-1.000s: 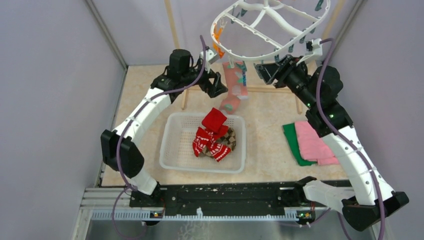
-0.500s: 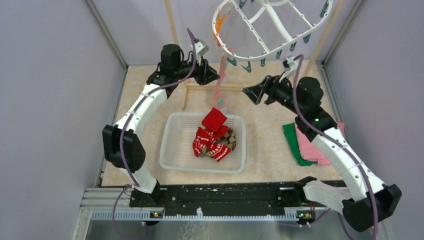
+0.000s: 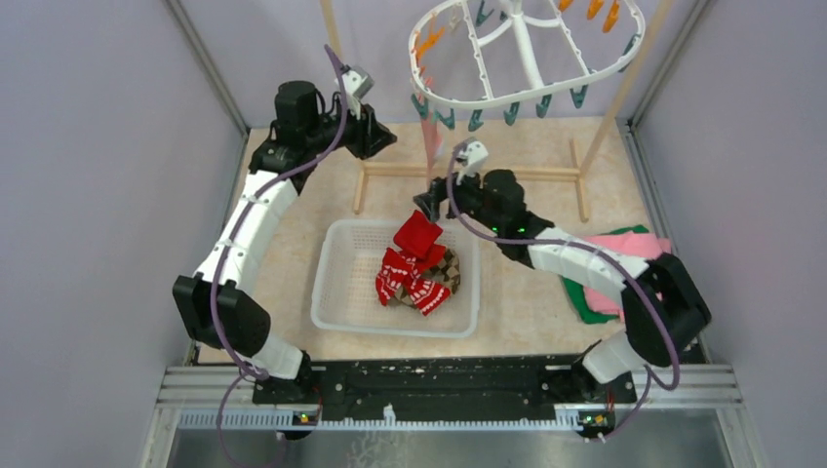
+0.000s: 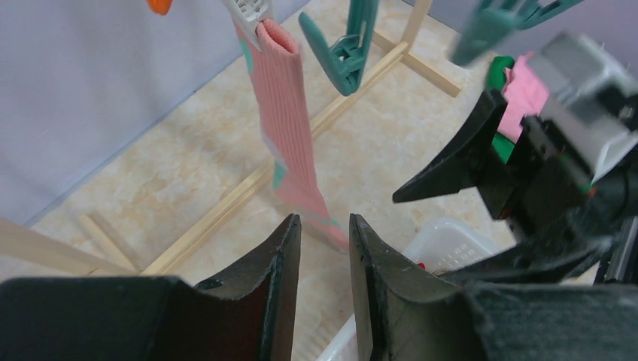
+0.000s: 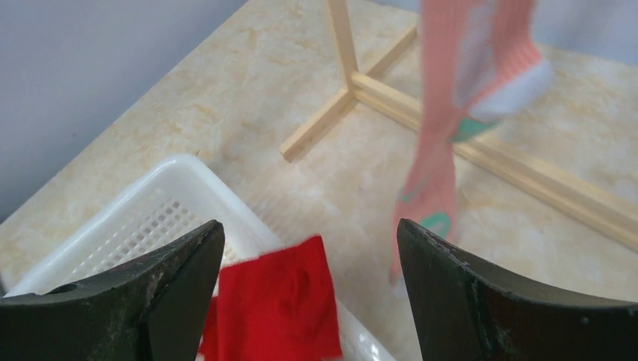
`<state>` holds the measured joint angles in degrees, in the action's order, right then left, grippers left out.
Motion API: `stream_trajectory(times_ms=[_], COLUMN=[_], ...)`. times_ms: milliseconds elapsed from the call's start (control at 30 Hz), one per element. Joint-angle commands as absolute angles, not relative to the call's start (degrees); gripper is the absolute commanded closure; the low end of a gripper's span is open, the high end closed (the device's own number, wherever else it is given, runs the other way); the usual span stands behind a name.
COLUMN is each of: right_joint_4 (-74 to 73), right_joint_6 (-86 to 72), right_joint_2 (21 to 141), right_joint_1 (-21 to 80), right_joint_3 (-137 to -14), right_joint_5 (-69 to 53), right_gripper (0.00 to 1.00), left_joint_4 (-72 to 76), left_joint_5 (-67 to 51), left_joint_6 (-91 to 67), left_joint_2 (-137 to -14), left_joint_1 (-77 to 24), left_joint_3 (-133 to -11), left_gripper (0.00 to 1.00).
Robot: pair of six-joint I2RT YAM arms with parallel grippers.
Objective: Remove the socks clipped to the hanger
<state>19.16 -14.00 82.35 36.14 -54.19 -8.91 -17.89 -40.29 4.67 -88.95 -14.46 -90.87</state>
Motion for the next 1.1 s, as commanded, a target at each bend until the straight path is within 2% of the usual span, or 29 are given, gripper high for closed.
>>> stream_trajectory(times_ms=[0, 133, 367, 433, 467, 533, 833, 967, 1067], right_joint_4=[34.4, 38.6, 36.3, 35.4, 35.8, 36.0, 38.6, 36.3, 33.9], right_joint_6=[-6.5, -3.9, 4.5, 5.1, 5.3, 5.4, -3.2, -8.6, -11.7], right_joint_2=[89.9, 99.8, 115.1, 116.7, 116.7, 115.5, 95.6, 85.2, 80.1], right_joint_1=[42.1, 43.3, 42.9, 42.5, 42.5, 42.4, 43.3, 43.3, 43.3], right_joint_3=[-60.9, -68.9, -86.7, -89.0, -89.1, -88.5, -68.9, -61.8, -58.8], right_joint_5=[9.6, 24.6, 34.3, 33.4, 33.4, 33.1, 18.1, 13.3, 10.9], right_gripper=[0.15, 0.20, 0.39, 0.54, 0.75, 1.00, 1.00, 1.00, 1.00], left_joint_4=[-23.4, -25.1, -25.1, -25.4, -25.5, -25.4, -22.4, -21.2, -21.2], left_joint_5=[-35.6, -36.1, -38.0, -38.3, -38.5, -38.6, -41.0, -41.6, -41.5], left_joint_6=[6.4, 5.7, 5.3, 5.2, 5.3, 5.3, 2.1, 1.1, 0.6], left_joint_2=[-85.3, -82.7, -78.4, -78.1, -78.1, -78.2, -78.2, -77.8, -77.9], left_joint_1=[-13.0, -10.9, -9.5, -9.0, -8.8, -8.5, -8.3, -8.3, -8.3], left_joint_3=[-96.1, -96.1, -92.9, -92.9, -93.1, -93.4, -91.2, -90.3, -90.4], left_gripper=[0.63, 0.63, 0.63, 0.63, 0.63, 0.63, 0.62, 0.54, 0.53])
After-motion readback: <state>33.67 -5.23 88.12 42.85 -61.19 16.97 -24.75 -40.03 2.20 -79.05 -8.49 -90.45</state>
